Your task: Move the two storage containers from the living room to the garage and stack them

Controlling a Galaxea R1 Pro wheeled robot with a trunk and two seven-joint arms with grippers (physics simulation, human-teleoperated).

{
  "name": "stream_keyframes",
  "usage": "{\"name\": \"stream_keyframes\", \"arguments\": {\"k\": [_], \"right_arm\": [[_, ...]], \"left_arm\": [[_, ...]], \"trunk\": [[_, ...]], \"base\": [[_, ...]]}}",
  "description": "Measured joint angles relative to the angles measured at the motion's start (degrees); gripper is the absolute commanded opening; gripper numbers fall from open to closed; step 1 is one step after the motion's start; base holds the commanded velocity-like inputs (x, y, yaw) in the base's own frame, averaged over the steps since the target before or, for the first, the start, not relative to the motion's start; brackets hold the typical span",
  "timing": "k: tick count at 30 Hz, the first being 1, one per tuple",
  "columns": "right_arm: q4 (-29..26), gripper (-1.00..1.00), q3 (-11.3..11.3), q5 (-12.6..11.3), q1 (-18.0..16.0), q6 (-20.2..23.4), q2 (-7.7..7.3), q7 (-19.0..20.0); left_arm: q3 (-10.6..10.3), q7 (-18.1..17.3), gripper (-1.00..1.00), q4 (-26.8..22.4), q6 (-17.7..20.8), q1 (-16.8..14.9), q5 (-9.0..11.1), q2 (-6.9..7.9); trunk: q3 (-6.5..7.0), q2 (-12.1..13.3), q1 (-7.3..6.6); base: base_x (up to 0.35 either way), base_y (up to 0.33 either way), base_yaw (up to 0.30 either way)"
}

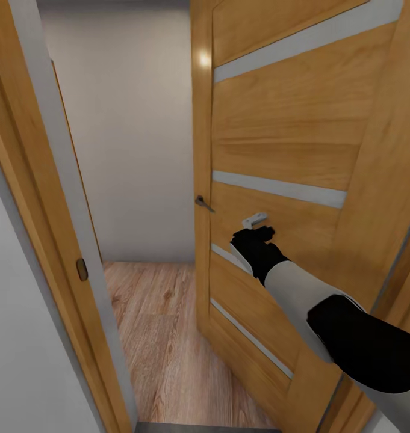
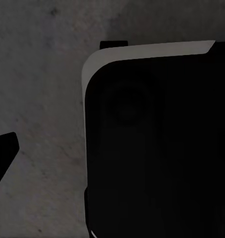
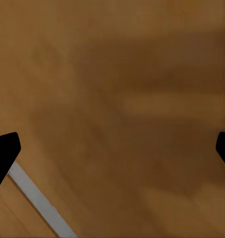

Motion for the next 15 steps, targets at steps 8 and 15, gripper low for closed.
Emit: {"name": "stream_keyframes", "arguments": {"k": [8, 15], "right_arm": [[2.0, 1.0, 0.0, 0.2, -0.9, -1.3, -0.04, 0.0], [1.7, 1.0, -0.1, 1.9, -0.9, -0.3, 0.19, 0.0]], "left_arm": [[0.0, 0.0, 1.0, 0.0, 0.0, 0.0, 0.0, 0.0], [0.0, 0.0, 1.0, 0.0, 0.0, 0.0, 0.0, 0.02]], "trunk": [[0.0, 0.0, 0.0], [0.01, 0.0, 0.0]], "base": [[0.0, 0.0, 0.0], [0.0, 0.0, 0.0]]}}
